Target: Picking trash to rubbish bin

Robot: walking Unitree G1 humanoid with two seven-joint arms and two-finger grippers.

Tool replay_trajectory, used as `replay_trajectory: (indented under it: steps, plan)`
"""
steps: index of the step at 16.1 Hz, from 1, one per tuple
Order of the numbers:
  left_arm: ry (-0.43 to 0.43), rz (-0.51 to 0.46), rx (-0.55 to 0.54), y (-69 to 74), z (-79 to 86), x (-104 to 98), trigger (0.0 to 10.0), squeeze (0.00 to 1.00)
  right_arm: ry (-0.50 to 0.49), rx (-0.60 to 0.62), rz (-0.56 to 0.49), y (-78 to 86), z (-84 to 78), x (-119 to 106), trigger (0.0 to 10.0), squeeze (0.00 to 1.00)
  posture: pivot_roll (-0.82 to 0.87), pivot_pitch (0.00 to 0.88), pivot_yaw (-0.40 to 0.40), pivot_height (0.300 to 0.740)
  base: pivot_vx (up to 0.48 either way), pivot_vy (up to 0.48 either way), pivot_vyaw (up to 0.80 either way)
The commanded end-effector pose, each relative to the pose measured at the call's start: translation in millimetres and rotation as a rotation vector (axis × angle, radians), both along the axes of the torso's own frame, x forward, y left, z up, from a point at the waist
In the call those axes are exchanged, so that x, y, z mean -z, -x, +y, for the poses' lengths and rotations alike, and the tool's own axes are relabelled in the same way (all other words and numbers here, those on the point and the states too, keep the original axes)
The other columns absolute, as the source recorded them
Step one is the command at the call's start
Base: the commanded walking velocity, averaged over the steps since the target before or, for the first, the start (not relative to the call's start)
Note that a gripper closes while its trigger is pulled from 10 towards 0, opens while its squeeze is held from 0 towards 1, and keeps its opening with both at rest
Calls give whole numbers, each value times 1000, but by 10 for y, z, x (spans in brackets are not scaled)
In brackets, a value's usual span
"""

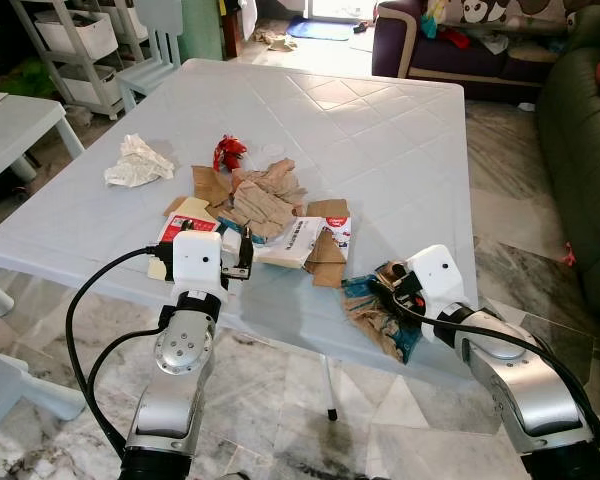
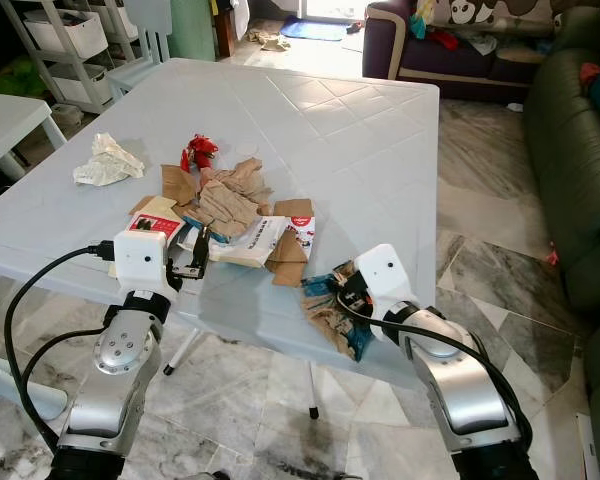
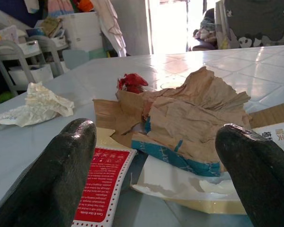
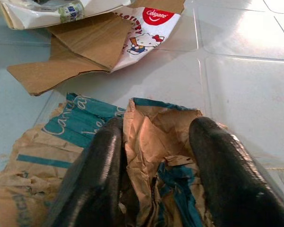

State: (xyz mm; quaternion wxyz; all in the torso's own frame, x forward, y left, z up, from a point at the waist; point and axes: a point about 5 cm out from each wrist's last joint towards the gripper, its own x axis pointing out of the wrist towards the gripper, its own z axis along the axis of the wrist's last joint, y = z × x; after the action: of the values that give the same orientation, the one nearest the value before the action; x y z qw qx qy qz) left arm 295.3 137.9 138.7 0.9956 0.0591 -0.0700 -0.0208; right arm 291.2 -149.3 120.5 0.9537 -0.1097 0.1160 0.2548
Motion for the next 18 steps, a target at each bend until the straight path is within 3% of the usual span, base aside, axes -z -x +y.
replay_trajectory:
  steps: [1, 11, 13, 18]
  plan:
    - [-6, -22, -7, -5, 5, -58, 10000, 0, 15, -13, 49, 27, -6, 95, 0, 0, -41, 114, -22, 740, 0, 0, 0]
    - [6, -26, 6, -23, -19, -75, 10000, 0, -4, -22, 43, 31, 55, 111, 0, 0, -44, 117, -17, 740, 0, 0, 0]
    - [6, -27, 7, -25, -21, -77, 10000, 0, -21, 1, 8, 4, 66, 62, 0, 0, -44, 115, -16, 740, 0, 0, 0]
    - [2, -43, -1, -65, 1, -117, 10000, 0, -170, 62, -239, -137, 100, -365, 0, 0, -40, 109, -16, 740, 0, 0, 0]
